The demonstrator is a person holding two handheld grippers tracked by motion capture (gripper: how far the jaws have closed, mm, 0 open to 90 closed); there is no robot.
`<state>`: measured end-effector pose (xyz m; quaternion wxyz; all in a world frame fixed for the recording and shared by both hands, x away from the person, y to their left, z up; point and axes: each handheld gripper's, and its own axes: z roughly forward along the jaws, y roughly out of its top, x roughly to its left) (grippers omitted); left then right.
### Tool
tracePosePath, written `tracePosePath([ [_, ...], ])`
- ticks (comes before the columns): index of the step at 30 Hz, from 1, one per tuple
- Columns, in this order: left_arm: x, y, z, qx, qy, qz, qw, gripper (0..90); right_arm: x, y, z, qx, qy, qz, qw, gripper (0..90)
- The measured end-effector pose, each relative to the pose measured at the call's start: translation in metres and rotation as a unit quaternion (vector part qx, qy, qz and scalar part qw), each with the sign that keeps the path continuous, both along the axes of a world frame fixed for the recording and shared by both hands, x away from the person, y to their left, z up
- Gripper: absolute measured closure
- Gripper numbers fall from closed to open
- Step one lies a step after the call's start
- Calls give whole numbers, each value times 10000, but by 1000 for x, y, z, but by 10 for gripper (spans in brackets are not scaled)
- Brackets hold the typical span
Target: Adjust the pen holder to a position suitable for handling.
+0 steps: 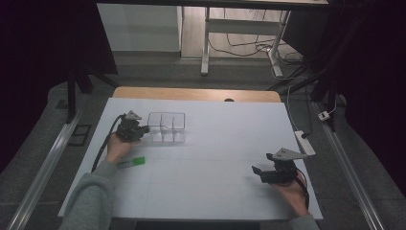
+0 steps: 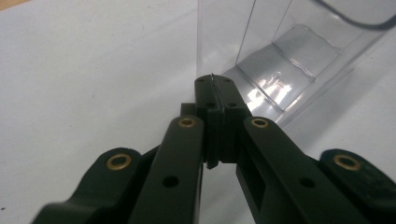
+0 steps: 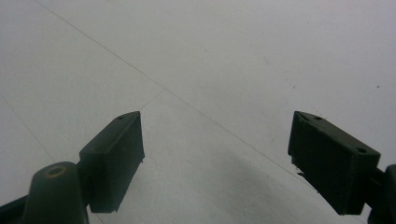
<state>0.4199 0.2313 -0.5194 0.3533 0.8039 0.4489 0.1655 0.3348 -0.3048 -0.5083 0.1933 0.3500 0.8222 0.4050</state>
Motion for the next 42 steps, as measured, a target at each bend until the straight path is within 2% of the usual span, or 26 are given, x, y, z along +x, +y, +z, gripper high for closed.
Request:
tracePosePath([
  [27, 3, -33, 2, 92, -80, -314, 9994, 889, 0, 1, -1, -34, 25, 25, 10000, 176],
  [42, 5, -44, 2, 117, -138, -363, 9992, 888, 0, 1, -1, -33, 35, 23, 10000, 176],
])
